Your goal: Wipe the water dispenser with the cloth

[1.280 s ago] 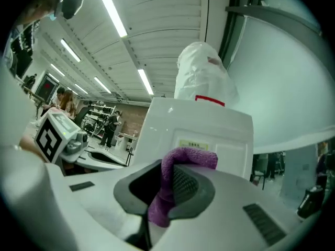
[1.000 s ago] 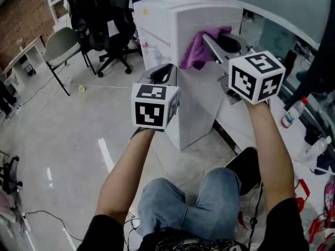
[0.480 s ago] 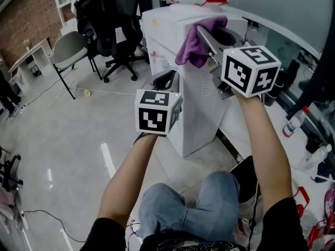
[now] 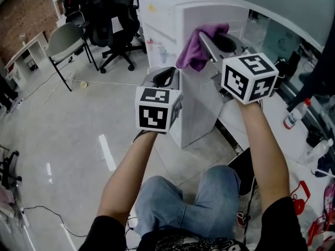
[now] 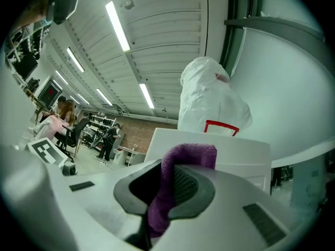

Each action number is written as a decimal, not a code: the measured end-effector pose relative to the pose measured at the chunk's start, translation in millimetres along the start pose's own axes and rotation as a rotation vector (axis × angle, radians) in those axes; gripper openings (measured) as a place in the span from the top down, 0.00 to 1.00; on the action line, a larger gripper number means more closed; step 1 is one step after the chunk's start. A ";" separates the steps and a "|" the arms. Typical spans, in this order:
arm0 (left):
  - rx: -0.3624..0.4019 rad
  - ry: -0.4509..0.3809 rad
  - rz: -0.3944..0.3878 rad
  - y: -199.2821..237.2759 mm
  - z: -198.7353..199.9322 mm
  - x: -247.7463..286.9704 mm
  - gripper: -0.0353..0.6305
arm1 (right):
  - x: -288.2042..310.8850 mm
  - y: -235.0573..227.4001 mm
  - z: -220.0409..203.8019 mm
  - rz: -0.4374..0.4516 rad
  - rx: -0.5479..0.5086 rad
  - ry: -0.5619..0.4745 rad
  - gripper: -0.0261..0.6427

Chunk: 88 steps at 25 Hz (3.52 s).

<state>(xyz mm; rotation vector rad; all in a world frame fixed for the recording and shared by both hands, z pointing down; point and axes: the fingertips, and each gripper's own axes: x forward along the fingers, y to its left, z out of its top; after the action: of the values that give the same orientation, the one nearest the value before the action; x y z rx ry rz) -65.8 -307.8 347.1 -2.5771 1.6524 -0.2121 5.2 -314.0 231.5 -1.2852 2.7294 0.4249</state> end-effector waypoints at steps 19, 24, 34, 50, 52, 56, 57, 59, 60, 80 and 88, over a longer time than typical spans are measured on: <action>-0.040 0.090 0.000 -4.6 -75.8 3.4 0.90 | -22.8 11.0 -109.4 -0.006 0.095 0.090 0.91; -0.037 0.116 -0.005 -10.9 -96.0 2.1 0.90 | -30.2 14.3 -144.0 -0.014 0.127 0.130 0.91; -0.031 0.162 -0.022 -28.0 -139.2 3.4 0.91 | -50.7 28.4 -236.7 -0.018 0.188 0.249 0.91; -0.045 0.239 0.005 -29.2 -210.5 -1.1 0.90 | -76.4 73.2 -386.7 -0.001 0.333 0.399 0.91; -0.045 0.252 0.008 -28.8 -218.5 -2.0 0.90 | -80.2 77.6 -404.8 -0.007 0.351 0.422 0.91; -0.042 0.277 0.016 -26.8 -232.0 -4.3 0.90 | -88.6 91.3 -445.3 -0.006 0.384 0.495 0.91; -0.039 0.282 0.016 -26.6 -234.1 -4.6 0.90 | -90.7 94.3 -455.0 -0.004 0.388 0.518 0.91; -0.026 0.285 0.013 -26.7 -235.0 -3.8 0.90 | -93.4 96.4 -467.7 -0.004 0.389 0.551 0.91; -0.019 0.286 0.014 -26.1 -234.4 -3.2 0.90 | -93.8 96.7 -469.7 -0.003 0.391 0.556 0.91; -0.109 0.343 0.007 -24.9 4.4 4.4 0.91 | -77.9 -0.8 -192.7 0.012 0.347 0.578 0.91; -0.110 0.347 0.019 -9.8 170.3 -6.6 0.90 | -44.5 -50.3 -4.6 0.014 0.326 0.539 0.91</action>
<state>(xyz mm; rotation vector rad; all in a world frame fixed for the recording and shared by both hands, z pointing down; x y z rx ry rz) -33.2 -299.9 179.7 -2.7261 1.8413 -0.6152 72.4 -312.8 234.3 -1.4494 3.0393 -0.4185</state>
